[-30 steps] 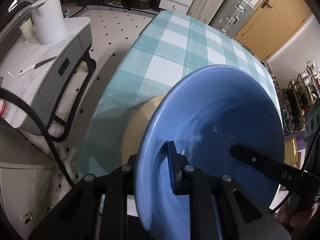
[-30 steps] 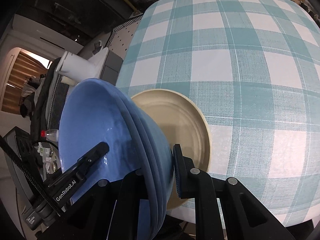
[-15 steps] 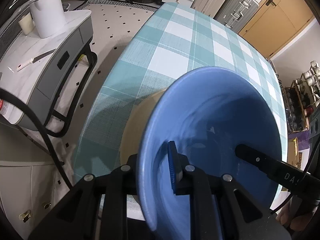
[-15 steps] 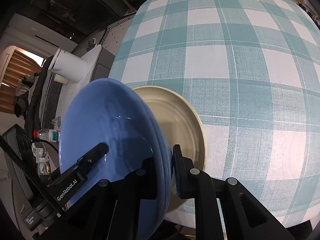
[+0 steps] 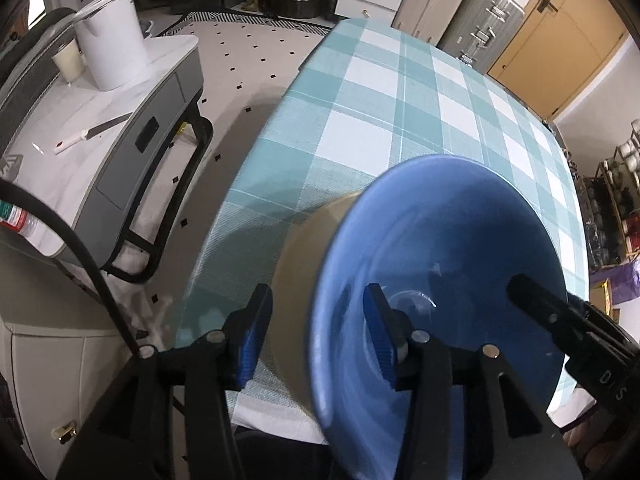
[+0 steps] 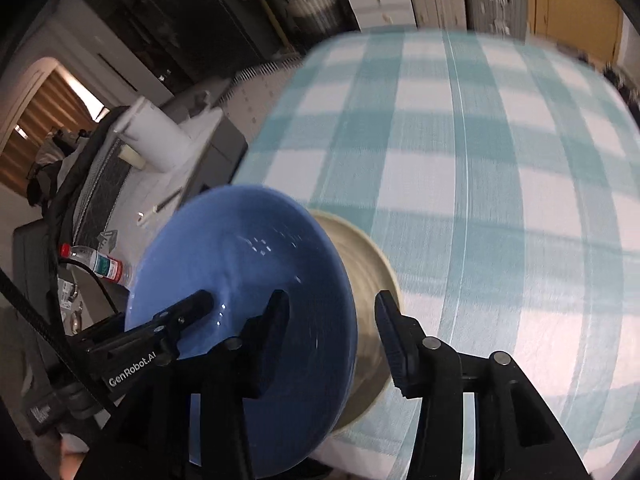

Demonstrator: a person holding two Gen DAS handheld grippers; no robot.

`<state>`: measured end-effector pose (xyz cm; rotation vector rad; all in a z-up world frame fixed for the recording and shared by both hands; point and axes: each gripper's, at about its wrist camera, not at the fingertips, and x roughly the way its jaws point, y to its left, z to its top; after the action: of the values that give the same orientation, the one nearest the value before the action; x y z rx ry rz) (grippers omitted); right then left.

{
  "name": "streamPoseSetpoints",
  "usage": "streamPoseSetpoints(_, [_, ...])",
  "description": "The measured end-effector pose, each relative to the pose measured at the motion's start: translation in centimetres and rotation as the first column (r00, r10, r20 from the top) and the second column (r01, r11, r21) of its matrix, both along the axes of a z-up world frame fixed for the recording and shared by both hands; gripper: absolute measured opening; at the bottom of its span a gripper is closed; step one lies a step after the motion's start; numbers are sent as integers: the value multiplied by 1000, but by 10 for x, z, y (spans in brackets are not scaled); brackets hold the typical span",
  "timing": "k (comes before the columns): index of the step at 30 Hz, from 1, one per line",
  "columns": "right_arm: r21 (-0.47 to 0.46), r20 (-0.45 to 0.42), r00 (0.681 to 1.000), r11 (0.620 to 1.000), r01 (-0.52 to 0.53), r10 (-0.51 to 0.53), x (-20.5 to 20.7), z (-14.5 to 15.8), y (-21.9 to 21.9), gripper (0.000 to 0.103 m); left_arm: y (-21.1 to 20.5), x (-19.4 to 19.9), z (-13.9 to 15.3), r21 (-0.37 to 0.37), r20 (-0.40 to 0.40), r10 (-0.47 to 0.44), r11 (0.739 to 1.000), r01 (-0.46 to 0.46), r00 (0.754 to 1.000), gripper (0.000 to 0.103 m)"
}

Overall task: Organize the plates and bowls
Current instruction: 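Lower the stacked blue bowls onto the cream plate stack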

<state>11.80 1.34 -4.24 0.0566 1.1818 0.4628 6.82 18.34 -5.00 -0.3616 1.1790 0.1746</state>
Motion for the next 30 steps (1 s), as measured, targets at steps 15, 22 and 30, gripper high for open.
streamPoseSetpoints(15, [130, 403, 914, 986, -102, 41, -70, 54, -64, 82, -13, -65, 53, 112, 320, 14, 992, -53, 947, 84])
streamPoseSetpoints(22, [110, 570, 819, 981, -159, 69, -114, 54, -94, 95, -34, -106, 77, 213, 535, -23, 971, -108, 845, 103])
streamPoseSetpoints(30, [166, 621, 784, 979, -118, -11, -138, 40, -123, 102, -57, -118, 74, 232, 568, -72, 970, -76, 820, 103])
